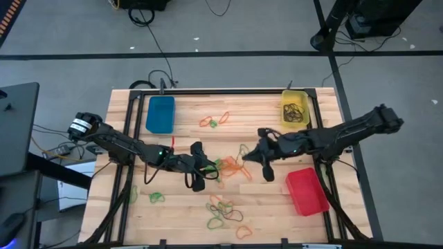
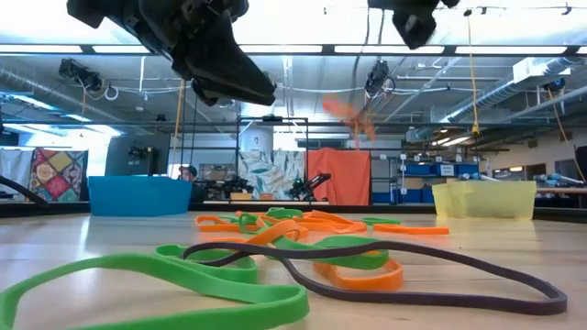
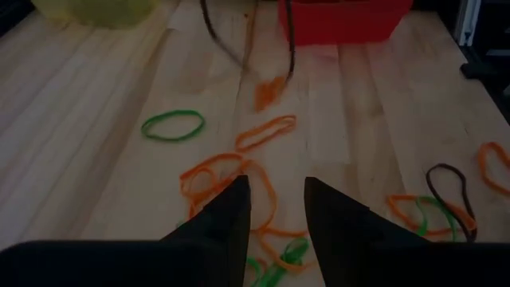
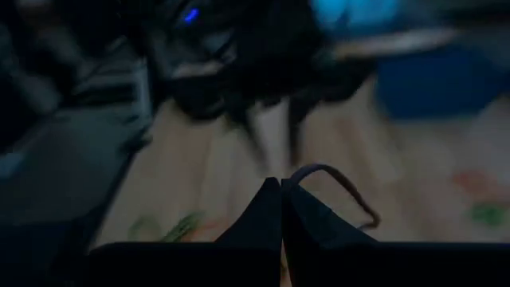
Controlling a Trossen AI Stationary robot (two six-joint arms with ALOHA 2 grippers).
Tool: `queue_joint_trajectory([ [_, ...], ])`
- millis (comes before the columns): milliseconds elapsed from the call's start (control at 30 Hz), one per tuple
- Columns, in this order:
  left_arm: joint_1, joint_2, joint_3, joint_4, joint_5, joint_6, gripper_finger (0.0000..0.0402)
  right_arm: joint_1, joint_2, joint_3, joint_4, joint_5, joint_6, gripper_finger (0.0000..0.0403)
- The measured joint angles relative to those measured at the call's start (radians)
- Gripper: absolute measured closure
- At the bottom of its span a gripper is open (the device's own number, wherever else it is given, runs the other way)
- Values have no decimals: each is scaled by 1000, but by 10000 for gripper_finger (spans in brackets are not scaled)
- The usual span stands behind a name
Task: Sort rubber bands into baskets
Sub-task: Put the brown rubber band into the yellow bin
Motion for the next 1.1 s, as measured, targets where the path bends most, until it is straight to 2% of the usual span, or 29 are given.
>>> queue_joint_trajectory([
  [200,1,0,0,30,-20,2,277,-13,82,-2,-85,-77,51,396],
  [467,1,0,0,36,-20,2,277,-15,132,-2,59,-168,1,396],
  [500,1,0,0,34,-20,2,277,-13,127,-2,92,-152,-11,396],
  [600,1,0,0,28,-20,2,277,-1,126,2,156,27,-45,396],
  [700,1,0,0,16,-20,0,277,-20,142,-1,101,69,-48,396],
  [767,1,0,0,8,-20,-3,277,-24,140,-1,61,145,-42,396],
  [900,0,0,0,-23,-19,-31,277,-50,123,0,-119,382,-49,396],
  [1100,-1,0,0,-43,-20,-34,277,-156,54,0,-386,535,27,395],
])
